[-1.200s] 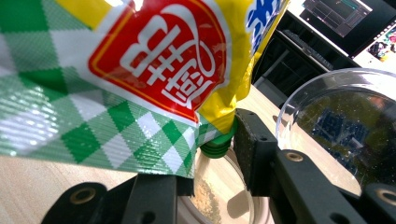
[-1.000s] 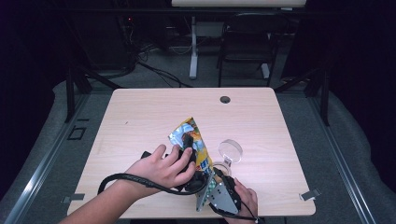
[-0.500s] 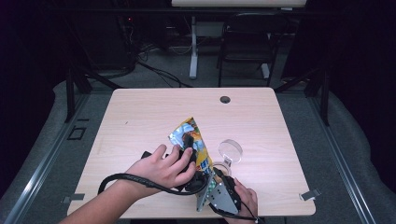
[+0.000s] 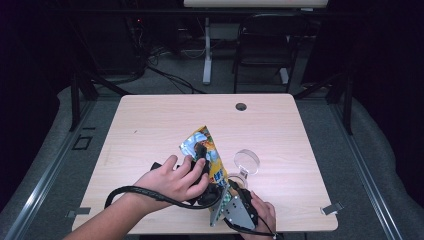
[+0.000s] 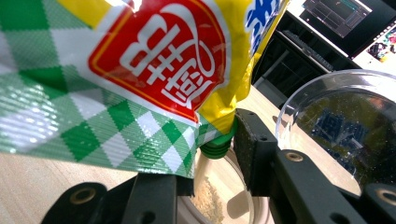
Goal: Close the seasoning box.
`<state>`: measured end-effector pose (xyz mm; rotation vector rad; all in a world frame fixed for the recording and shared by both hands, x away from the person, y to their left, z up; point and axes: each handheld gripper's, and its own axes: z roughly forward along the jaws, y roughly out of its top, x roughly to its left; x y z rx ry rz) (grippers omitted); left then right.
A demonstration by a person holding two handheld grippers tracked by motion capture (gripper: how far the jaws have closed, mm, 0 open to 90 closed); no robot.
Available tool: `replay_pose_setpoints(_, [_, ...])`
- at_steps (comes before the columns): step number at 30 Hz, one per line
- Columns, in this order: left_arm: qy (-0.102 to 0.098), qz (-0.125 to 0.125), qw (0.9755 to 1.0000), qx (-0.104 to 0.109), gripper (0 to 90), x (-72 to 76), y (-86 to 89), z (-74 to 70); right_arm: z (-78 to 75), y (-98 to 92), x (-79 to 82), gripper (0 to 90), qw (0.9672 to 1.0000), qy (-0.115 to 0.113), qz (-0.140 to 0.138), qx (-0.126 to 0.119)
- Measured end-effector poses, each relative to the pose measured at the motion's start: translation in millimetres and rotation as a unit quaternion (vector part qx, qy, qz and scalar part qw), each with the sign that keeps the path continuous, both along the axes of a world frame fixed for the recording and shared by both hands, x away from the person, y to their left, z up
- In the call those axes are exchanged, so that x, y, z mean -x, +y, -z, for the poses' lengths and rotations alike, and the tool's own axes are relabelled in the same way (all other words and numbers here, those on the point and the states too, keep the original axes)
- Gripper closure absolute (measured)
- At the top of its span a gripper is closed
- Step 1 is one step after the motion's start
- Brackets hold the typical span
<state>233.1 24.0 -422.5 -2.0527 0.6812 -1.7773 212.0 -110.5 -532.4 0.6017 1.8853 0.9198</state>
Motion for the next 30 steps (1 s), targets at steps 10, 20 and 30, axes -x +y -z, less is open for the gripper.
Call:
replay_pose_setpoints(10, [0.004,-0.005,1.0,0.005,76.8,-1.0,3.9,3.4,1.6,1.3,-0.8,69.8,1.0,-0.006,0.0,-0.001])
replay_pose_setpoints(20, [0.011,-0.008,0.9997,0.02,77.1,-2.2,8.2,6.6,1.3,1.3,-0.2,69.8,1.0,0.003,-0.002,0.003])
replay_pose_setpoints(30, [0.02,-0.016,0.9991,0.034,77.3,-3.3,12.2,8.9,1.7,1.4,-1.0,69.9,1.0,-0.003,-0.004,0.002])
